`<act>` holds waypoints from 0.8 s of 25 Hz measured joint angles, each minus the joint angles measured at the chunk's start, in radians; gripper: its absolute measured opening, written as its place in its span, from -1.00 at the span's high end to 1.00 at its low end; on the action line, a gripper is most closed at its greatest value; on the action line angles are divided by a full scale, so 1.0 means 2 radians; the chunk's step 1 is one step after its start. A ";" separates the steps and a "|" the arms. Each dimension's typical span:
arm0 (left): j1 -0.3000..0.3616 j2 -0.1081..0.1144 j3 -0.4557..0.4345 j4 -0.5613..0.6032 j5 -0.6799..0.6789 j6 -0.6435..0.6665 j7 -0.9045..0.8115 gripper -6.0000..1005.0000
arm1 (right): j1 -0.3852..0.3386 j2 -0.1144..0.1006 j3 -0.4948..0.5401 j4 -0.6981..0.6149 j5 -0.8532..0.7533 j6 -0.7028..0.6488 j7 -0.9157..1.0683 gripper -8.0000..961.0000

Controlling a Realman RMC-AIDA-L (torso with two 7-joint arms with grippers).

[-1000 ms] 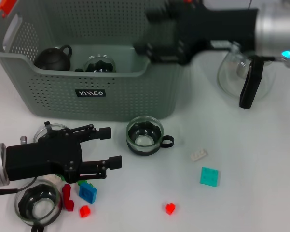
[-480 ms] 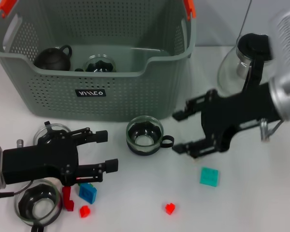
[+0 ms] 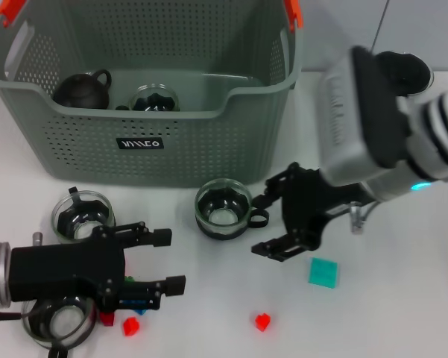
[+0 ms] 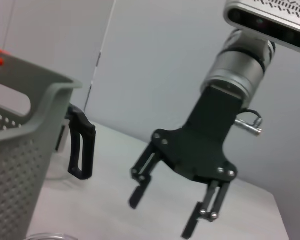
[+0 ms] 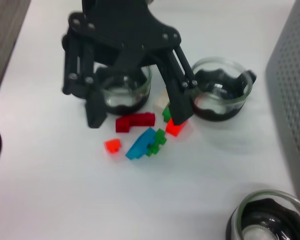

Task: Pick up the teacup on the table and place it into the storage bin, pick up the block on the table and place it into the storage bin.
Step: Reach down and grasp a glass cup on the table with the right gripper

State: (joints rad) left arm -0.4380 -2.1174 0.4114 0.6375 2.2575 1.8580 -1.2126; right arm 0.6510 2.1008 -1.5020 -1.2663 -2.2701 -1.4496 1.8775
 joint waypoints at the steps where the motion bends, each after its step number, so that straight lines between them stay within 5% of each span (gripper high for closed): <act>1: 0.000 0.000 0.002 0.000 0.000 -0.001 0.001 -0.67 | 0.013 0.000 -0.016 0.015 -0.006 0.016 0.007 -0.49; 20: 0.007 -0.004 0.001 -0.003 0.001 -0.012 0.018 -0.67 | 0.095 0.004 -0.127 0.153 -0.008 0.172 0.039 -0.49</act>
State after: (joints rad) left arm -0.4233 -2.1253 0.4140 0.6320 2.2599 1.8332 -1.1765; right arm 0.8415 2.1086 -1.7566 -0.9602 -2.2868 -1.1056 1.9563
